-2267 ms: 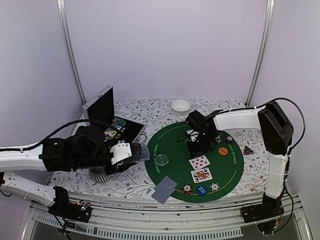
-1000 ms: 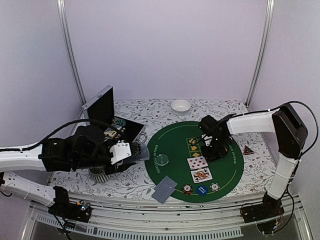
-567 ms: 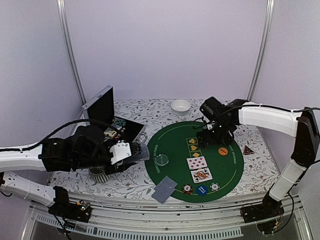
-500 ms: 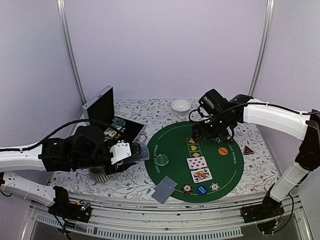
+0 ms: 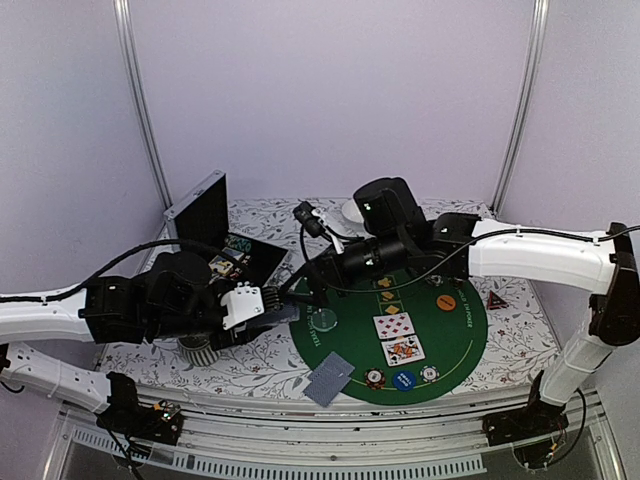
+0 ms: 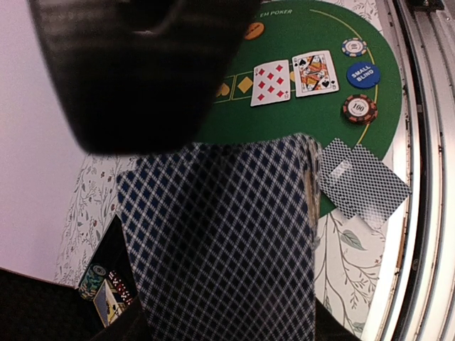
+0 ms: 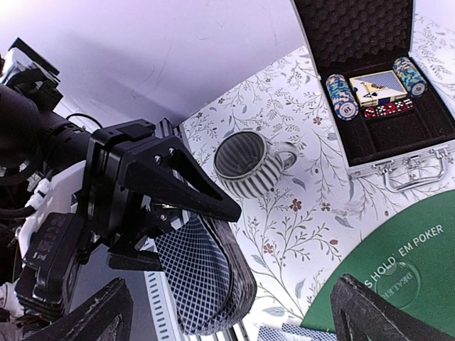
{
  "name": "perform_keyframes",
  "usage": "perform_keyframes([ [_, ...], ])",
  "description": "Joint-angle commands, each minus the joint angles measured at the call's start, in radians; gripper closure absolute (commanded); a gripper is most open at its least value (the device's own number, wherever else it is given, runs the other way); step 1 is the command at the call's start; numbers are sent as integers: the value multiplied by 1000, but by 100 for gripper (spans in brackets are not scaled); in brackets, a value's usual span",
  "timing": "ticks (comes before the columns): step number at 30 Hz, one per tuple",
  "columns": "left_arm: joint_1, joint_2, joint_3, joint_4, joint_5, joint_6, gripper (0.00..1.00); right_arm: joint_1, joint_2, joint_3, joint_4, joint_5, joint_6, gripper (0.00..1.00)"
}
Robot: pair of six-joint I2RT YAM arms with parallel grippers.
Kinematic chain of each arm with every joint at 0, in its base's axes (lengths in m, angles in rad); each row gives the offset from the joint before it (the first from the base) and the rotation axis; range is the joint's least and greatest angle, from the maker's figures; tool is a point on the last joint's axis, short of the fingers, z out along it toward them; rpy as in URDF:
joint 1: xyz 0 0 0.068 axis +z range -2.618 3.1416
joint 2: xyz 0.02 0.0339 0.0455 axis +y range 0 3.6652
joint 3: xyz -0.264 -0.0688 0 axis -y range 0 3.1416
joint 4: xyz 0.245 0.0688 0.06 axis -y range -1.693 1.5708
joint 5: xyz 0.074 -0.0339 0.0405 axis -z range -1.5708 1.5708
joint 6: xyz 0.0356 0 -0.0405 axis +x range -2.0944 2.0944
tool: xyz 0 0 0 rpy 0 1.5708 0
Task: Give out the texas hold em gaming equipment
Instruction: Pick up the poker card from the face-down deck piles.
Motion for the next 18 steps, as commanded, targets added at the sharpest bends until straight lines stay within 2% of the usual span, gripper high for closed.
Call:
perform_keyframes([
  [1,8,-2,-6,24,4,4,47,5,68,6,88,-62,32,1],
  [5,8,-2,-6,26,0,4,47,5,132,51,54,-39,48,1],
  [10,10,-10,-6,27,-1,4,47,4,175,90,-55,66,47,1],
  [18,8,-14,-8,30,-5,6,47,1,96,48,-135,163,46,1],
])
